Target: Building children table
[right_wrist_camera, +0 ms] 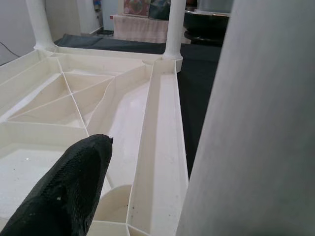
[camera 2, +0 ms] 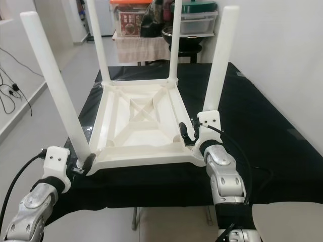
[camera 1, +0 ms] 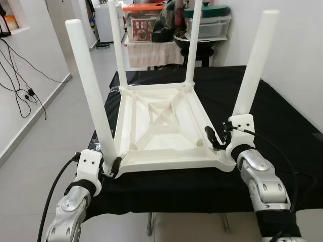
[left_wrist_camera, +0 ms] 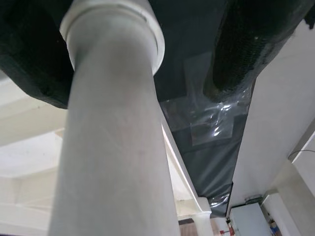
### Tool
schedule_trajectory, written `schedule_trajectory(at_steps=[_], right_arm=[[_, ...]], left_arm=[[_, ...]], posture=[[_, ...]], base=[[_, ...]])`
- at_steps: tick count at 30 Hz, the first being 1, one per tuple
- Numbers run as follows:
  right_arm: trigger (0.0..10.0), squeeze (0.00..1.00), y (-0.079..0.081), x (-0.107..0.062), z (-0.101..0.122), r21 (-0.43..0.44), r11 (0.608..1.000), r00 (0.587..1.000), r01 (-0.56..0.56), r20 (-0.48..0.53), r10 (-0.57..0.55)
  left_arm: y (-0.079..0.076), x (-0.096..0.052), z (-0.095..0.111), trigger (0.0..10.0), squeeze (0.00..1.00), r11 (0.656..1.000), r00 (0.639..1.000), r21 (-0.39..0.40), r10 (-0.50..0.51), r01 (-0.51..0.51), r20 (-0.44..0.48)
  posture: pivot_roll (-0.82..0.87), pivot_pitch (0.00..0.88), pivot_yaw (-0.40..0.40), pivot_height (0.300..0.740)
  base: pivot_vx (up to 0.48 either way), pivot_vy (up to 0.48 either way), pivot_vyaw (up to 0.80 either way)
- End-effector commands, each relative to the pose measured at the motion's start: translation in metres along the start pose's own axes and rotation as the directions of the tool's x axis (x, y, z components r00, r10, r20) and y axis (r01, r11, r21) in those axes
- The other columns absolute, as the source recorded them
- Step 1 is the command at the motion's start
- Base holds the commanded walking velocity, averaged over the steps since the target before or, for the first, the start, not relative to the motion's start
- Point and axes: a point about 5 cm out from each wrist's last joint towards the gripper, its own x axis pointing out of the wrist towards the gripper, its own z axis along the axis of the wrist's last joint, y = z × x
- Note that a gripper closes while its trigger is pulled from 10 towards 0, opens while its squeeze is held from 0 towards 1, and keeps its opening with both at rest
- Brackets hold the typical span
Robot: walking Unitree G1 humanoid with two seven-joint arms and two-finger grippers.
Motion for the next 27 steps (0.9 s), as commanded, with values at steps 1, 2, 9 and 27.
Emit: schedule_trajectory(at_steps=[1, 2, 9, 27], right_arm=[[10.0, 0.0, 0.004, 0.0, 0.007, 0.01, 0.999, 0.999, -0.031, 0.02, 0.031], [10.0, 0.0, 0.004, 0.0, 0.007, 0.01, 0.999, 0.999, -0.031, 0.02, 0.031], [10.0, 0.0, 0.005, -0.001, 0.022, -0.005, 0.998, 0.995, -0.07, 0.068, 0.07], [10.0, 0.0, -0.019, -0.003, 0.102, 0.001, 0.997, 0.975, -0.083, 0.207, 0.081]], left_arm=[[0.01, 0.002, -0.001, 10.0, 0.0, 0.999, 0.999, 0.004, 0.034, -0.034, 0.009], [0.01, 0.002, -0.001, 10.0, 0.0, 0.999, 0.999, 0.004, 0.034, -0.034, 0.009], [0.013, 0.016, 0.004, 10.0, 0.0, 0.999, 0.998, -0.017, 0.047, -0.046, 0.045], [0.018, 0.021, 0.001, 0.0, 0.0, 0.997, 0.994, -0.034, 0.068, -0.065, 0.087]], posture=[[-0.09, 0.004, -0.026, 0.74], [-0.09, 0.004, -0.026, 0.74], [-0.11, 0.015, -0.026, 0.74], [-0.14, 0.011, -0.02, 0.74]], base=[[0.0, 0.0, 0.0], [0.0, 0.0, 0.0], [0.0, 0.0, 0.0], [0.0, 0.0, 0.0]])
